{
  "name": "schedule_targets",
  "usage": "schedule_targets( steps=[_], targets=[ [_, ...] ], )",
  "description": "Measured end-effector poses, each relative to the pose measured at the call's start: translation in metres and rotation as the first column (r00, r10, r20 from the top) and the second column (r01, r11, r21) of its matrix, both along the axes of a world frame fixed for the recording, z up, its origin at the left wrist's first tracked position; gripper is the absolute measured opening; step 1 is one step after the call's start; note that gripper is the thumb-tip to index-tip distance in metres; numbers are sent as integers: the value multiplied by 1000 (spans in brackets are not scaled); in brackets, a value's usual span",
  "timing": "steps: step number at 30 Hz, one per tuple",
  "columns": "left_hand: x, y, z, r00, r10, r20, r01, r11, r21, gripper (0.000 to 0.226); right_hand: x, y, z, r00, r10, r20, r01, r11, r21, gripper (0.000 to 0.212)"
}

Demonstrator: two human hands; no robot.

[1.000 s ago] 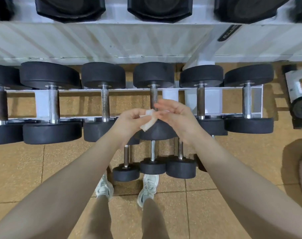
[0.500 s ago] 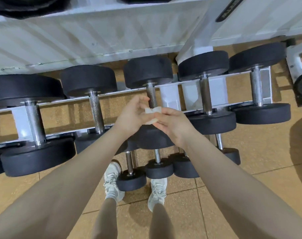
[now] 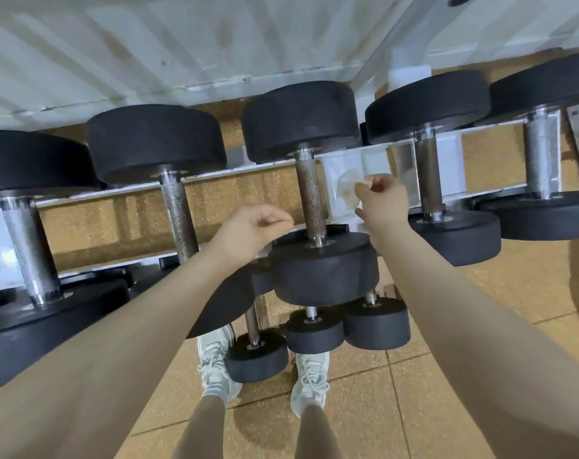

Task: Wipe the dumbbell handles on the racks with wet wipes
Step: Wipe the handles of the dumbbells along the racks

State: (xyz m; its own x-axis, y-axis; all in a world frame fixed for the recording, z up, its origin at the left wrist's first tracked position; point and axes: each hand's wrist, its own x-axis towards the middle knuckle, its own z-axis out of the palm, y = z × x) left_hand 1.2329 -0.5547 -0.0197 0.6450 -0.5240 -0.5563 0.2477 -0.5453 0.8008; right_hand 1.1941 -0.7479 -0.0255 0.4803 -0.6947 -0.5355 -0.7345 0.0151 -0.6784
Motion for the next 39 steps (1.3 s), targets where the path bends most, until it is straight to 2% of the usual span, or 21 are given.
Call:
schedule_targets(
  steps=[2,4,8,11,13,15,17,19,20,22,24,26,29,31,33,34,35,37,38,39],
  targets=[
    [0,2,-4,995,-69,-68,68,997,-23,12,11,-2,-14,989,132,-68,-143,971,-192,16],
    [0,2,-8,983,-137,-125,132,990,-53,9,25,0,-25,978,191,-83,-207,943,-261,19],
    [-3,5,-17,931,-308,-195,298,951,-78,20,45,12,-33,956,293,-29,-290,923,-253,19],
    [-4,7,-22,908,-398,-133,394,917,-56,26,42,17,-28,915,404,13,-387,885,-257,20],
    [-3,6,-21,899,-424,-108,421,906,-49,30,36,18,-24,916,401,26,-389,899,-200,21],
    [-2,5,-18,901,-421,-107,418,907,-54,30,29,15,-19,900,435,-21,-431,884,-182,22],
    [-2,4,-16,904,-412,-111,409,911,-51,30,16,12,-15,846,524,-100,-533,823,-193,20],
    [-3,5,-17,913,-394,-108,391,919,-50,29,3,9,-13,797,582,-164,-600,792,-108,18],
    [-3,5,-17,917,-384,-110,381,923,-52,29,-1,8,-15,784,589,-196,-608,792,-51,20],
    [-4,6,-18,921,-374,-111,371,927,-52,29,6,5,-22,847,487,-214,-505,862,-36,19],
    [-5,7,-20,929,-359,-94,356,933,-49,29,29,1,-30,928,341,-151,-358,928,-106,23],
    [-5,8,-22,934,-350,-73,347,936,-52,29,52,3,-31,961,272,-42,-274,959,-71,19],
    [-3,7,-22,926,-374,-53,371,927,-51,30,58,9,-34,958,283,49,-284,958,26,20],
    [-1,6,-21,925,-376,-61,374,927,-43,31,46,9,-30,932,362,8,-362,932,6,23],
    [0,5,-20,922,-382,-69,380,924,-38,31,33,4,-20,883,456,-108,-463,885,-49,26],
    [0,4,-19,919,-387,-73,386,922,-32,31,27,1,-14,828,531,-178,-548,835,-59,25],
    [0,4,-18,917,-391,-77,391,920,-23,31,22,-1,-9,723,637,-269,-668,743,-36,24],
    [0,4,-16,915,-396,-71,396,918,-13,31,12,2,2,406,802,-437,-865,491,98,24],
    [0,4,-15,916,-396,-67,397,918,-9,30,8,3,3,331,823,-461,-889,436,141,23],
    [-1,4,-13,918,-392,-64,392,920,-5,30,7,3,4,354,816,-458,-871,466,155,22]
  ],
)
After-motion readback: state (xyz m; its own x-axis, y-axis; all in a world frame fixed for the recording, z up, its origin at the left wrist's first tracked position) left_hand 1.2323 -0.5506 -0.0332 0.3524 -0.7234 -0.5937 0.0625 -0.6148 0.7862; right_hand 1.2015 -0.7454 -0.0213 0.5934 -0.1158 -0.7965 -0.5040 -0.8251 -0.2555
